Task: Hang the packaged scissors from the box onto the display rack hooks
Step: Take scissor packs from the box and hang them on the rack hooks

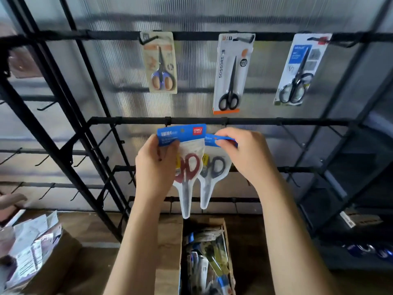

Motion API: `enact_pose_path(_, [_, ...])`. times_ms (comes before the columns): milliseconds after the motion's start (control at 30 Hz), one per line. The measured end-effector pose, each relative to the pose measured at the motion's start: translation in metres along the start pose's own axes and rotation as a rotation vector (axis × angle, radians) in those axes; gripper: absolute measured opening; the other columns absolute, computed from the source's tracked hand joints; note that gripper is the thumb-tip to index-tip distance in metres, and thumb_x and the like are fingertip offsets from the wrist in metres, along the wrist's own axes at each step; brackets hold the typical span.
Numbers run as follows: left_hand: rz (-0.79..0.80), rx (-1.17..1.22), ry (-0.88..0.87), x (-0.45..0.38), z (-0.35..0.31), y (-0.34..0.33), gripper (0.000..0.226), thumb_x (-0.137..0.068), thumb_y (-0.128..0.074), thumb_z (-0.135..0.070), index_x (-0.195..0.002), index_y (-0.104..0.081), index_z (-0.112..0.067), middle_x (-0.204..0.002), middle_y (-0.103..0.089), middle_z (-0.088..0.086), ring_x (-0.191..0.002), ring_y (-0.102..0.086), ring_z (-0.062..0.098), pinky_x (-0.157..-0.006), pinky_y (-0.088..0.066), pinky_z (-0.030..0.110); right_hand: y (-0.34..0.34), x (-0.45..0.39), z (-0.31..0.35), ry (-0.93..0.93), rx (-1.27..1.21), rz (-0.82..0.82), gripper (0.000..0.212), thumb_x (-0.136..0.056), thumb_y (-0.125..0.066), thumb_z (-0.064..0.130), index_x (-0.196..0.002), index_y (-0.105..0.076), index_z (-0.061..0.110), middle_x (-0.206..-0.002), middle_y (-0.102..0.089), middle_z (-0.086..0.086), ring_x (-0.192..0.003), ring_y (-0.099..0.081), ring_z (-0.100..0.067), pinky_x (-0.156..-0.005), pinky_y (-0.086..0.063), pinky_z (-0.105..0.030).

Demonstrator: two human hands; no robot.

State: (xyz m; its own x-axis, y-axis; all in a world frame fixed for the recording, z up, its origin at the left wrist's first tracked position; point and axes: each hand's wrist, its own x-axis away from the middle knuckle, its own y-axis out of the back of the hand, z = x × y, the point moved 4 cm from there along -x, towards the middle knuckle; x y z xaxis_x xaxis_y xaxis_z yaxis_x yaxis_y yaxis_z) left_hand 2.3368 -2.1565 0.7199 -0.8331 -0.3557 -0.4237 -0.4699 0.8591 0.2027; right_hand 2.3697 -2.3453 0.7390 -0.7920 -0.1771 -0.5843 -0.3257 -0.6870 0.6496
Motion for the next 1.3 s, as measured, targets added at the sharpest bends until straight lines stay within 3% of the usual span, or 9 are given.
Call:
enact_pose_path(133, [-0.037,0.025,-0.059,-0.018,-0.013,-0.003,0.007,-0.094,-0.054,-0.017,-0.094,-0.061,-0.016,-0.081,-0.066,0.012,-0.074,-0.063,0.032,-0.066,-0.052,0.043,-0.002,-0.032,-0.003,0.090,-0.043,-0.021,0.014,-0.085,-0.064,0.010,-0.096,-0.072,0.014,-0.079,-0.071,-0.003,-0.068,-0.061,-0.018,-0.066,-0.046,-0.031])
enact_pose_path(300, [-0.207,0.048,-0.046,-0.025,-0.003,0.009,0.015,-0.096,-0.050,-0.014,-0.084,-0.053,-0.022,-0.053,-0.049,-0.017,-0.050,-0.041,0.001,-0.049,-0.035,0.015,-0.016,-0.056,-0.002,0.203,-0.067,-0.034,0.013,-0.083,-0.064,0.010,-0.092,-0.072,0.014,-0.075,-0.069,0.000,-0.062,-0.053,-0.011,-0.062,-0.040,-0.022])
enact_pose_path(500, [-0.374,0.062,-0.053,-0.052,0.001,0.035,0.027,-0.097,-0.049,-0.013,-0.074,-0.046,-0.026,-0.052,-0.046,-0.013,-0.046,-0.043,-0.002,-0.046,-0.032,0.009,-0.043,-0.085,0.011,0.249,-0.085,-0.043,0.015,-0.082,-0.066,0.005,-0.095,-0.072,0.008,-0.079,-0.064,-0.002,-0.065,-0.049,-0.009,-0.064,-0.036,-0.017])
enact_pose_path(633, [-0.338,0.158,-0.052,-0.088,0.009,0.049,0.022,-0.096,-0.052,-0.017,-0.075,-0.051,-0.022,-0.054,-0.055,-0.016,-0.050,-0.047,-0.001,-0.048,-0.040,0.016,-0.063,-0.108,0.027,0.269,-0.072,-0.046,0.017,-0.082,-0.068,0.005,-0.098,-0.073,0.008,-0.080,-0.066,-0.001,-0.065,-0.048,-0.005,-0.065,-0.035,-0.003])
enact_pose_path(767, [-0.271,0.198,-0.054,-0.126,0.020,0.069,0.016,-0.095,-0.054,-0.020,-0.080,-0.056,-0.016,-0.064,-0.056,-0.004,-0.060,-0.050,0.014,-0.056,-0.043,0.029,-0.080,-0.126,0.045,0.258,-0.076,-0.131,0.019,-0.081,-0.067,0.004,-0.098,-0.073,0.008,-0.084,-0.069,-0.001,-0.070,-0.052,-0.002,-0.070,-0.035,0.002])
enact_pose_path(867, [-0.238,0.213,-0.055,-0.152,0.027,0.084,0.017,-0.095,-0.055,-0.020,-0.078,-0.056,-0.019,-0.054,-0.054,-0.013,-0.054,-0.049,0.006,-0.051,-0.044,0.025,-0.093,-0.136,0.059,0.237,-0.083,-0.181,0.021,-0.080,-0.066,0.004,-0.100,-0.073,0.007,-0.088,-0.070,-0.001,-0.074,-0.052,0.002,-0.072,-0.039,-0.002])
enact_pose_path(967, [-0.178,0.243,-0.048,-0.173,0.033,0.094,0.017,-0.094,-0.055,-0.021,-0.078,-0.056,-0.019,-0.052,-0.056,-0.017,-0.049,-0.051,-0.003,-0.047,-0.044,0.018,-0.104,-0.145,0.072,0.199,-0.054,-0.206,0.022,-0.082,-0.063,0.008,-0.102,-0.073,0.009,-0.087,-0.069,-0.001,-0.070,-0.055,-0.005,-0.068,-0.044,-0.016])
enact_pose_path(1133, [-0.092,0.304,-0.067,-0.199,0.033,0.117,0.017,-0.094,-0.056,-0.022,-0.077,-0.056,-0.020,-0.057,-0.062,-0.013,-0.053,-0.059,0.000,-0.047,-0.047,0.017,-0.114,-0.155,0.101,0.174,-0.027,-0.263,0.022,-0.083,-0.066,0.003,-0.104,-0.072,0.009,-0.088,-0.059,0.011,-0.079,-0.051,0.002,-0.072,-0.038,0.000])
enact_pose_path(1300, [-0.073,0.345,-0.141,-0.210,0.028,0.149,0.018,-0.095,-0.054,-0.023,-0.077,-0.058,-0.022,-0.060,-0.059,-0.009,-0.057,-0.057,0.010,-0.050,-0.049,0.025,-0.129,-0.163,0.128,0.169,-0.040,-0.273,0.023,-0.085,-0.066,0.002,-0.106,-0.071,0.009,-0.089,-0.061,0.009,-0.080,-0.053,0.005,-0.071,-0.037,0.001])
